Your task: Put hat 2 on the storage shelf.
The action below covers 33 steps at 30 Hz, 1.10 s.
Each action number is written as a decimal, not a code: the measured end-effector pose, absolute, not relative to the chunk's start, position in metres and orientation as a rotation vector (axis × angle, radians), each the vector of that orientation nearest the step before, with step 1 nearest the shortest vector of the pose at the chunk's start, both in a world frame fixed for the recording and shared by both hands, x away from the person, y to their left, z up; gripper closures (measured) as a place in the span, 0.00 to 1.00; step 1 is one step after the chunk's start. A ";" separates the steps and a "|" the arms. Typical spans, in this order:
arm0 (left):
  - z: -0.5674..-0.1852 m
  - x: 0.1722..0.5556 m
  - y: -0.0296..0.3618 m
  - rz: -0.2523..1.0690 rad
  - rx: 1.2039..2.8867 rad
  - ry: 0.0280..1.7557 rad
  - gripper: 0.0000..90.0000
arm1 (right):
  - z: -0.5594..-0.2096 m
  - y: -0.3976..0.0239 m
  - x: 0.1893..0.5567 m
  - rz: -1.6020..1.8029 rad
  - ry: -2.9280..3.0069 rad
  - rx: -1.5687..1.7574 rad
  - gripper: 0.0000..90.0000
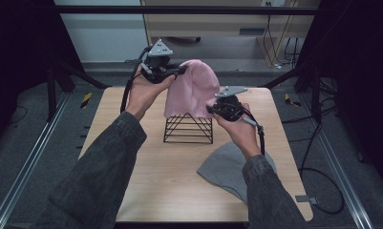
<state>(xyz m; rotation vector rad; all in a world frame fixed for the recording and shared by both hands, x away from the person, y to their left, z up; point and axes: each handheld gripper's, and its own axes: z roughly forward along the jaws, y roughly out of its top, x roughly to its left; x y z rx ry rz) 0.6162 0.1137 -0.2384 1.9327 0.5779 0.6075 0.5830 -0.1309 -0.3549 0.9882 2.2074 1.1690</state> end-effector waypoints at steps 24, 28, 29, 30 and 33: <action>-0.275 0.603 0.136 0.594 1.984 0.618 0.91 | -0.383 -0.128 0.571 1.078 2.278 0.972 0.92; -0.283 0.597 0.137 0.575 2.004 0.606 0.92 | -0.391 -0.126 0.570 1.043 2.311 0.974 0.92; -0.284 0.595 0.136 0.574 2.016 0.608 0.92 | -0.392 -0.126 0.570 1.040 2.314 0.973 0.92; -0.287 0.594 0.135 0.574 2.034 0.618 0.93 | -0.394 -0.126 0.570 1.037 2.323 0.983 0.92; -0.295 0.589 0.134 0.557 2.058 0.632 0.94 | -0.401 -0.128 0.570 1.007 2.347 1.007 0.91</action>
